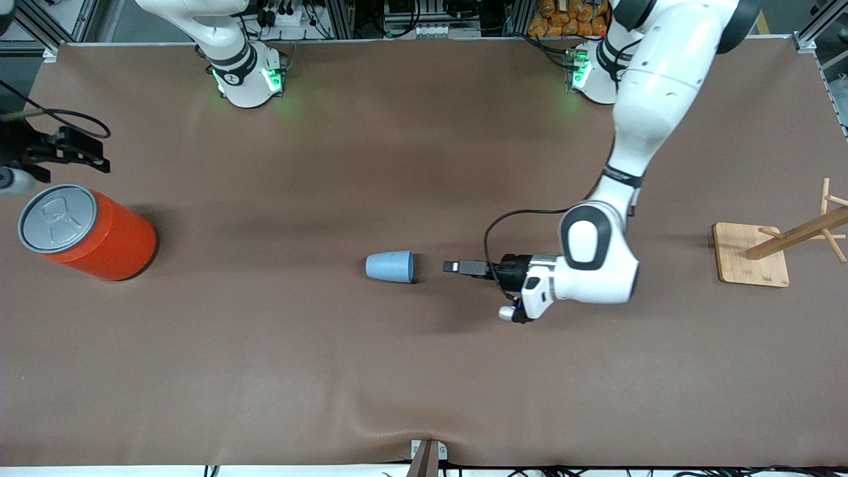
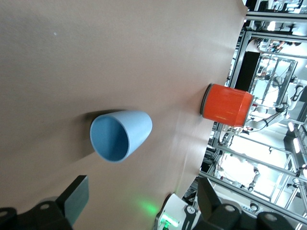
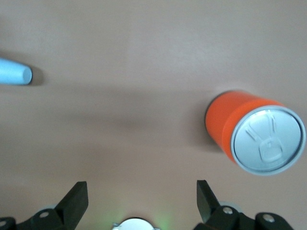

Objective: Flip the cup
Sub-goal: 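Grasp the lying blue cup with the left gripper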

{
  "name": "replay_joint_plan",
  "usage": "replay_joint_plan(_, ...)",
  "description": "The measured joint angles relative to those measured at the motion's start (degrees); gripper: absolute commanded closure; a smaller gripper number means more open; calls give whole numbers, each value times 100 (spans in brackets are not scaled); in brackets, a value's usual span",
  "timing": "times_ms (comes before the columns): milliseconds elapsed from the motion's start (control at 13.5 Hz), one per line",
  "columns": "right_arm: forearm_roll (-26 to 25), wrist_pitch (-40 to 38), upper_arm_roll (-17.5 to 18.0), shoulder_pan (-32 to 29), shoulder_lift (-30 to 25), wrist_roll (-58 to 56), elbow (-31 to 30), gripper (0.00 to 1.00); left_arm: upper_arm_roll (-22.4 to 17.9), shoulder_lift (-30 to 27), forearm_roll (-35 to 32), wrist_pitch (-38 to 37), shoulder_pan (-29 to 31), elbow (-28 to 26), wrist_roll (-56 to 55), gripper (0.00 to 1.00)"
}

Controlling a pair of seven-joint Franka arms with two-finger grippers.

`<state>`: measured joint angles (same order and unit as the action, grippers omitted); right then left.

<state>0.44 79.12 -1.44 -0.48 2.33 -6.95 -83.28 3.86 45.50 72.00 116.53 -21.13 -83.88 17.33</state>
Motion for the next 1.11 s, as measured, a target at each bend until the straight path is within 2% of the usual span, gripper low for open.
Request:
replay_joint_plan(370, 15, -121, -14, -99, -516, 726, -6, 0, -1, 452, 1046, 337, -371, -1, 562, 0)
replay_joint_plan(593, 31, -233, 21, -98, -552, 1097, -24, 0, -5, 641, 1178, 553, -434, 100, 599, 0)
replay_joint_plan(1111, 31, -208, -27, -126, -553, 1155, 41, 0, -3, 863, 1435, 1037, -786, 417, 609, 0)
